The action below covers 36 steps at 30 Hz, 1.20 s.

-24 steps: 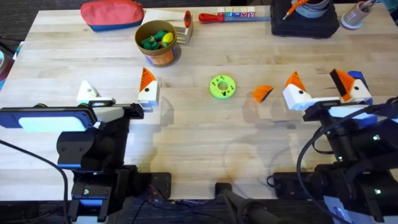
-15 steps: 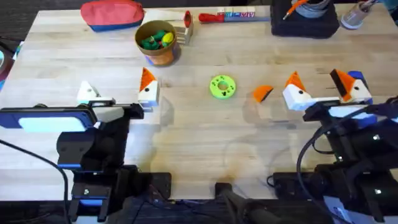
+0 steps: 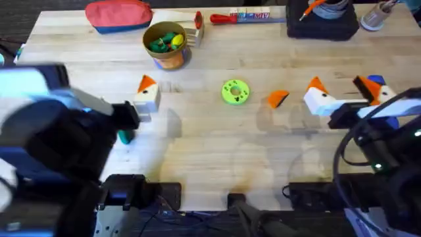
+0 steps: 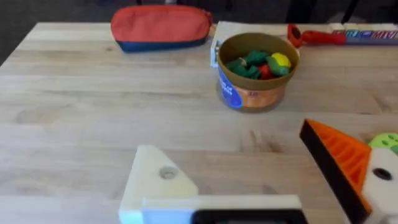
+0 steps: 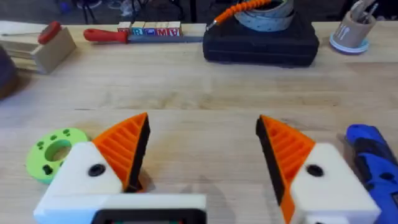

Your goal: Pick up the gripper from the table and insert it into the empty holder that is missing its gripper. Then pick up a screw, insert it into the mounting hole, and use the screwdriver to tighten it. Finally, clean up the table by picking up the vegetable and placing it into the bucket.

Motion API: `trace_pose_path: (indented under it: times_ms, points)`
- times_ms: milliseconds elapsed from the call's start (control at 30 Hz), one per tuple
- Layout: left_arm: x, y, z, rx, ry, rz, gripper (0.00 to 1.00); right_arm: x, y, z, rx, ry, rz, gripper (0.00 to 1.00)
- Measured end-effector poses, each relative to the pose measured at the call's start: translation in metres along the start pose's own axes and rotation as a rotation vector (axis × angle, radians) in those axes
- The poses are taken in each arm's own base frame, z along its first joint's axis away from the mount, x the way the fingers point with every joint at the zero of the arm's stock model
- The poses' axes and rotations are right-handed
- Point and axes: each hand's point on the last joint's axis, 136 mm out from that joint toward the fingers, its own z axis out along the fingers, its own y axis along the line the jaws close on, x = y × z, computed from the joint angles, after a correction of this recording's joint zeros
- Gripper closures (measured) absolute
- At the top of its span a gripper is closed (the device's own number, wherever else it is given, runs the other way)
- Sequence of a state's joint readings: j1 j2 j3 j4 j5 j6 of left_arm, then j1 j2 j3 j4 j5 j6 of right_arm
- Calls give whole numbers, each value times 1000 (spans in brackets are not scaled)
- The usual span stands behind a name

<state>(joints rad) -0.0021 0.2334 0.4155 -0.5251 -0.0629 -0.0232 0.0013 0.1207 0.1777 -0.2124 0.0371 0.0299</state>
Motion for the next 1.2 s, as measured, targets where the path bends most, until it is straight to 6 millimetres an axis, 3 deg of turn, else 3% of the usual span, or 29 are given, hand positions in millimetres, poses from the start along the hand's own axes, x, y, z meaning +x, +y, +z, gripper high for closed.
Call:
trace_pose_path:
  times_ms: [167, 300, 500, 667, 700, 867, 900, 967, 1000, 1100, 1133, 1200]
  points:
    - [-4, 17, -11, -113, 296, -30, 15, -29, 1, -10, 2, 91, 0, 10]
    - [8, 22, 3, -168, 498, -59, 15, -41, 1, -10, 5, 186, -1, 10]
    - [50, 10, 23, -171, 725, -177, 15, -60, 2, 0, 6, 195, -1, 10]
    - [70, 2, 27, -184, 828, -291, 40, -62, 2, 1, 6, 190, -1, 10]
    - [70, 1, 29, -190, 831, -301, 137, -62, 2, 1, 7, 191, -1, 12]
    - [68, 7, 28, -222, 812, -284, 931, -62, 1, 1, 9, 190, -5, 10]
    - [64, 8, 28, -222, 793, -270, 982, -62, 1, 1, 9, 191, -6, 10]
    - [52, 3, 32, -188, 729, -246, 993, -61, 1, 0, 9, 192, -6, 10]
    - [18, -23, 36, -59, 566, -157, 643, -58, 1, 0, 9, 204, -6, 9]
    - [-18, -60, 31, 104, 399, -44, 166, -53, 1, -1, 10, 225, -6, 11]
    - [-27, -73, 27, 158, 353, -8, 53, -52, 1, -2, 10, 232, -6, 8]
    - [-41, -100, 20, 262, 277, 74, 17, -48, 1, -3, 10, 247, -6, 9]
